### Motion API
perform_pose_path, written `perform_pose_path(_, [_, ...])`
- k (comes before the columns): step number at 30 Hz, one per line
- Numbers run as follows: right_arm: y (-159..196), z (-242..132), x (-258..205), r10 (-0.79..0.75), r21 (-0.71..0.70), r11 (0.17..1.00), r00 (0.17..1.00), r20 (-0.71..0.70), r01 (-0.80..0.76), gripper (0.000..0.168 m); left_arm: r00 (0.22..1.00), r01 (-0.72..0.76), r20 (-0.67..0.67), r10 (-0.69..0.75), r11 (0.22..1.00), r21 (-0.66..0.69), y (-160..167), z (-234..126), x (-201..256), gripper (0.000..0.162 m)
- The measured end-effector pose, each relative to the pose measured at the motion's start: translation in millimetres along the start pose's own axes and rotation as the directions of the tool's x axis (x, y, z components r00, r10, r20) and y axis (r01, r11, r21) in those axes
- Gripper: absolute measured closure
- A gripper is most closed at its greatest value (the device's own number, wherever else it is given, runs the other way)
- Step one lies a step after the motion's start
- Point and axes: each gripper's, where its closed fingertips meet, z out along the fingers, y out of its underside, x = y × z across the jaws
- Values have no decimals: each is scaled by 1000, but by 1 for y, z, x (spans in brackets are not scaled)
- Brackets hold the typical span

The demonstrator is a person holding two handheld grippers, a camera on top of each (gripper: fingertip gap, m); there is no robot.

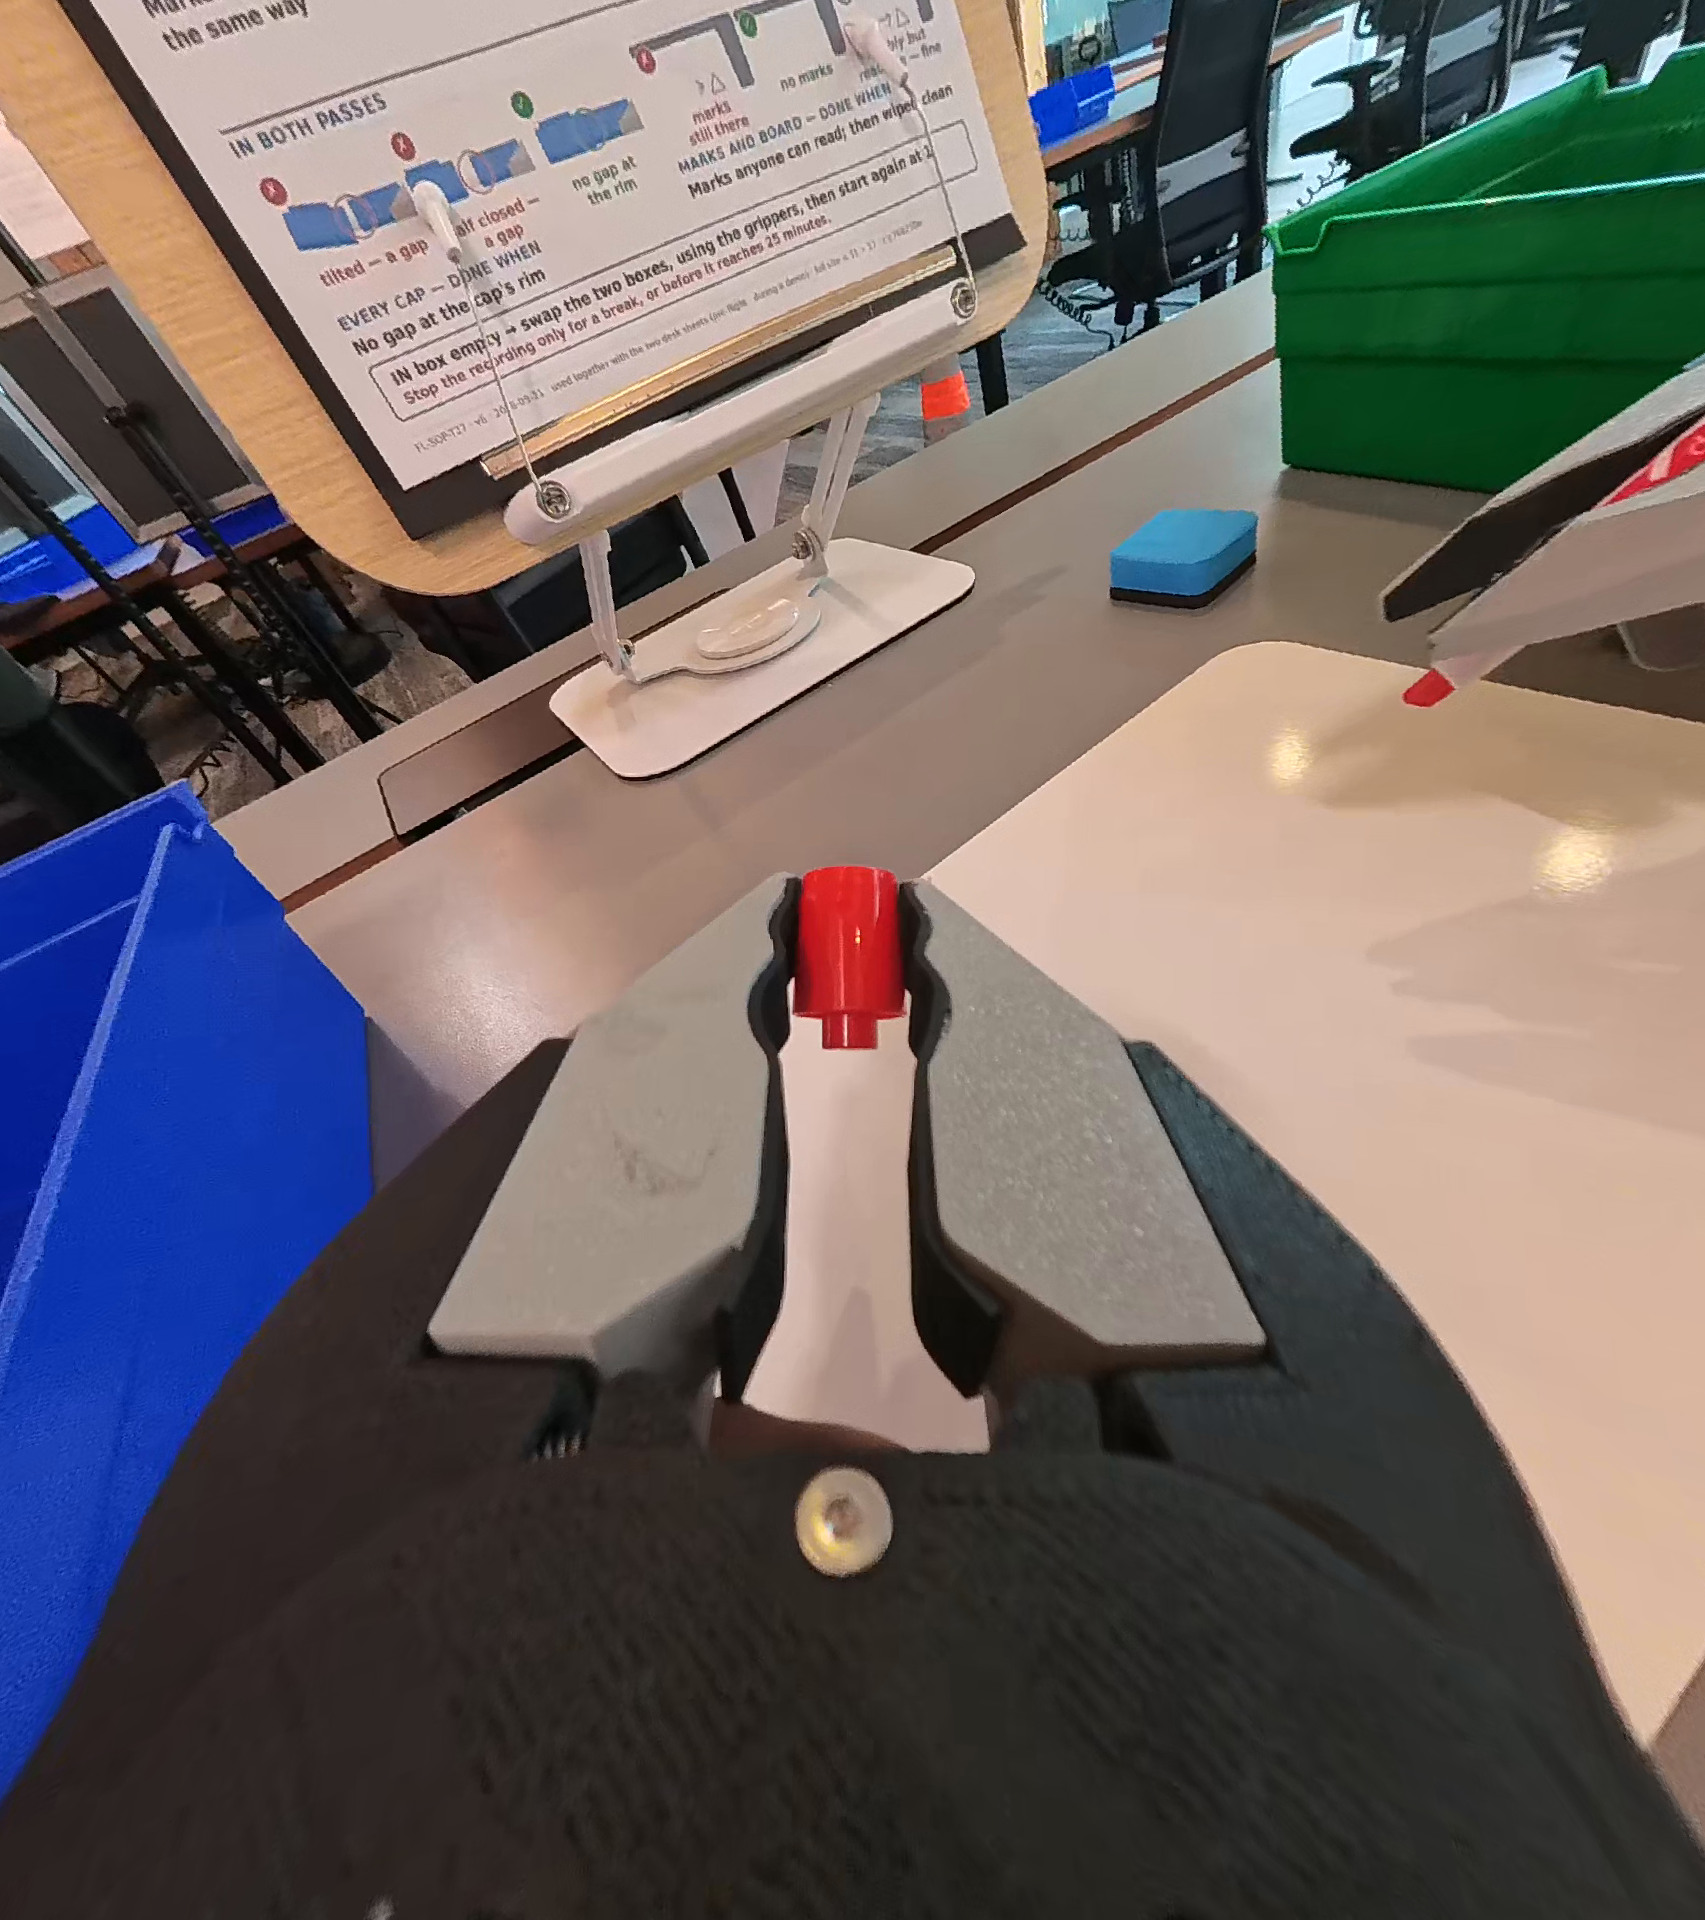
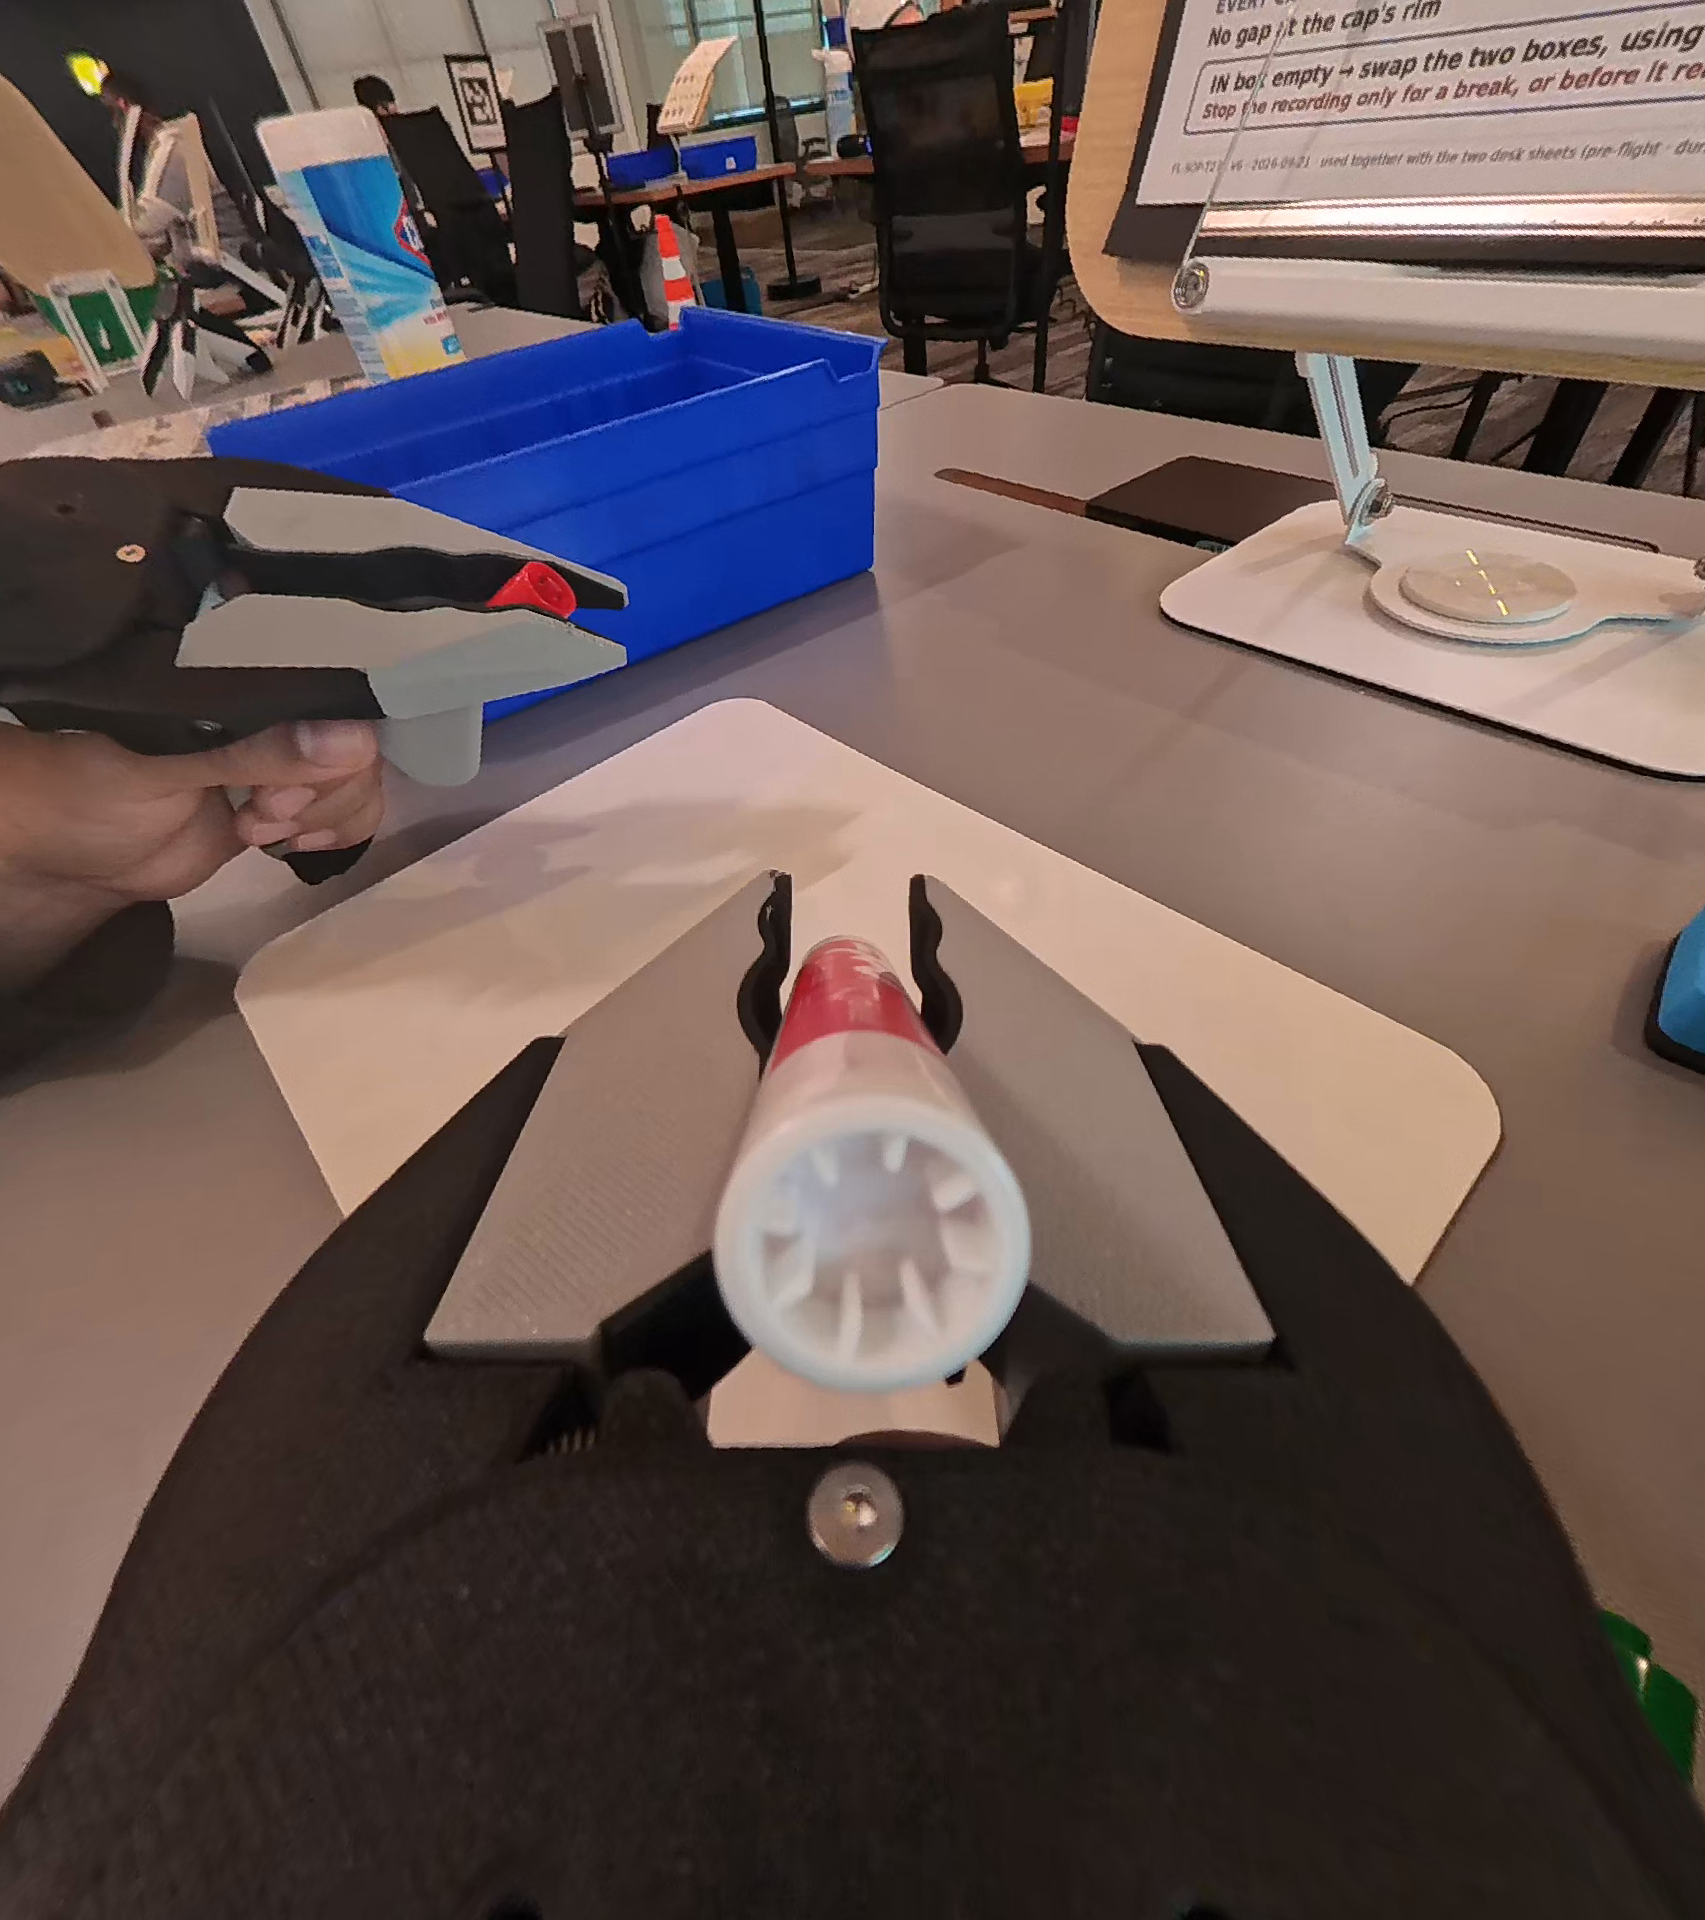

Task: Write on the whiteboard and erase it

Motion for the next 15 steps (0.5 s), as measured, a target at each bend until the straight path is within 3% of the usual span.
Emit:
perform_pose_path(7, [-1, 9, -17, -3, -16, 1000, 998, 69, 4, 148, 1000, -22, 10, 21, 999, 40, -11, -10, -2, 146])
perform_pose_path(15, [-6, 69, -39, 34, -120, 993, 983, 180, -12, 148, 997, 43, 50, -50, 991, 125, -27, -24, -21, 146])
